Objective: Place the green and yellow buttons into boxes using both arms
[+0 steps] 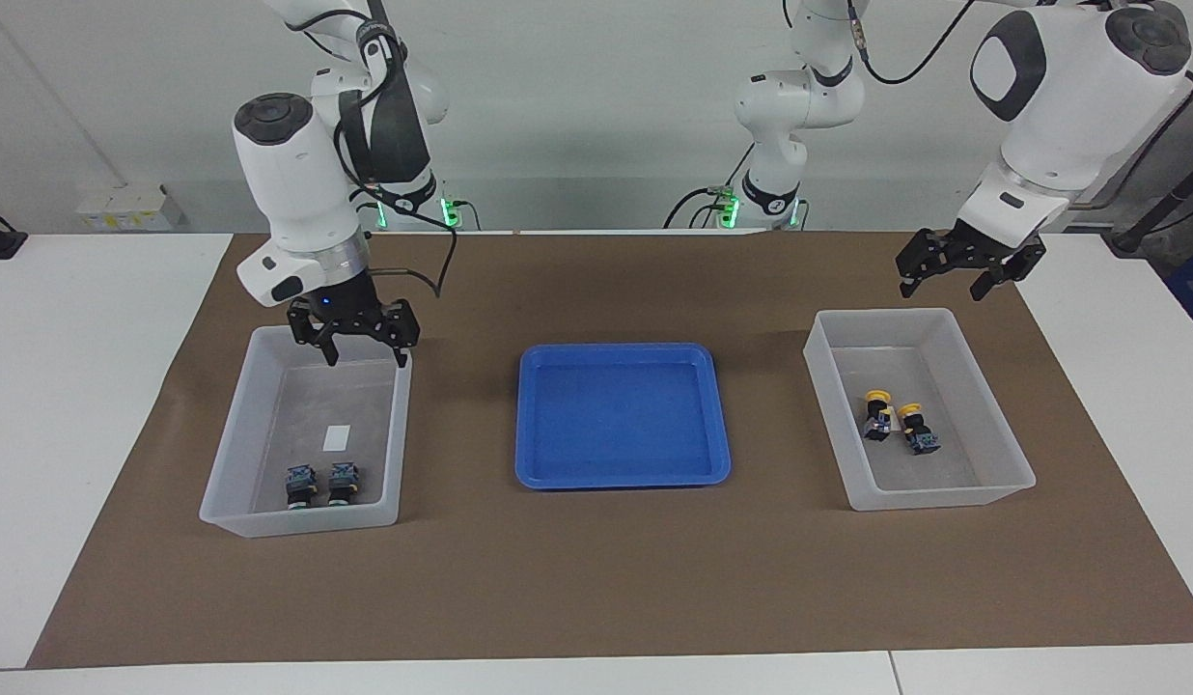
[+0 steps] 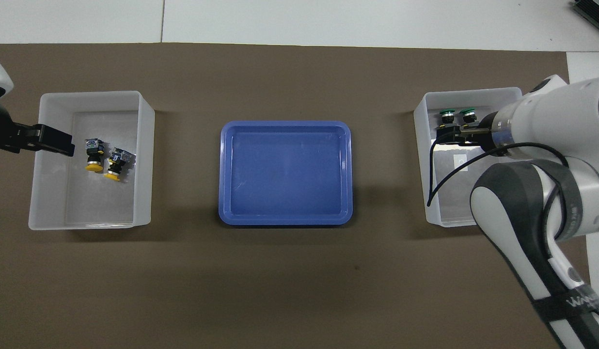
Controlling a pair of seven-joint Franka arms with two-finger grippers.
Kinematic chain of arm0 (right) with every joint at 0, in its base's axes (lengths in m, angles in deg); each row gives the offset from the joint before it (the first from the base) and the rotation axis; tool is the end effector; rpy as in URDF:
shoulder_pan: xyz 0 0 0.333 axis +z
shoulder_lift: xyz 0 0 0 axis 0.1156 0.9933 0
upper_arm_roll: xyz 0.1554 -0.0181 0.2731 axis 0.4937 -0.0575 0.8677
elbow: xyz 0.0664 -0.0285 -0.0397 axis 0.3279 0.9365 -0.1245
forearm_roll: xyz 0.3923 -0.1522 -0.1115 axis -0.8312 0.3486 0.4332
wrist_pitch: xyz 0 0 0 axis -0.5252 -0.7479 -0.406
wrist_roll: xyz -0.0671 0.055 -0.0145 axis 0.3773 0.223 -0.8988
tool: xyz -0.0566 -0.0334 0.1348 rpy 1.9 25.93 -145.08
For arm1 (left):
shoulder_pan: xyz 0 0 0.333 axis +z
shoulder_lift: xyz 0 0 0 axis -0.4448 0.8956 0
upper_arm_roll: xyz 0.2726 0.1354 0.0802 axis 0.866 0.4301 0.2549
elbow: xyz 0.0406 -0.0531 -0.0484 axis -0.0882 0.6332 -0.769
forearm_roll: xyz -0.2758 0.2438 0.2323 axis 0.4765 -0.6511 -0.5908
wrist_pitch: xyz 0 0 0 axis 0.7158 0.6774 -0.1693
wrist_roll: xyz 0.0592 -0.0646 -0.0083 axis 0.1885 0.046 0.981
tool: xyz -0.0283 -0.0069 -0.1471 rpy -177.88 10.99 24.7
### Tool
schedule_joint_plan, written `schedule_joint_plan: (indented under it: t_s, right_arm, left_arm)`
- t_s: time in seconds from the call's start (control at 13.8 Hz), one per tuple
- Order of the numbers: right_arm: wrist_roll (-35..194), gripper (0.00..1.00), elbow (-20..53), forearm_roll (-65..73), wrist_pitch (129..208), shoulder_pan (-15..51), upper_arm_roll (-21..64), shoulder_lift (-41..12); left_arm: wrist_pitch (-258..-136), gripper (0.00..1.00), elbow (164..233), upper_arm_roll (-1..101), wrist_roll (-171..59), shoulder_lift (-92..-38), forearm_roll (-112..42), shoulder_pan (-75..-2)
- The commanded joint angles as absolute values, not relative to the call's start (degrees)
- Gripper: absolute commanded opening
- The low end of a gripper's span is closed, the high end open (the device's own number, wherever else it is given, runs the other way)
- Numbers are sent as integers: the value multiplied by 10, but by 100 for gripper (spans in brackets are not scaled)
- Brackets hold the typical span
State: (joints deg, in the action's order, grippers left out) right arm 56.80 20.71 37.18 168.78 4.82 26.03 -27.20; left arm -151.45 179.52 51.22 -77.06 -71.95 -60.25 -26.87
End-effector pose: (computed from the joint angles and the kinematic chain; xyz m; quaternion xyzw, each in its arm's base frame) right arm 0.6243 0.1017 0.4366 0.9971 -0.0376 0.0658 0.0011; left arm 0.6172 -0.0202 0.5447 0.9979 -0.0647 -0.0093 0.0012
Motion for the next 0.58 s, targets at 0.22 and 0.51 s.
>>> schedule_joint_plan:
  t_s: [0.22,0.51]
  right_arm:
    - [557,100,177,360,1616,41,270,-289]
    - [557,100,122,364,1574,34,269,-278]
  left_arm:
    - [-1519,100,1814,513,-766,-737,-611,-269]
    - [-1519,100,1813,513,-766,-737,-611,-269]
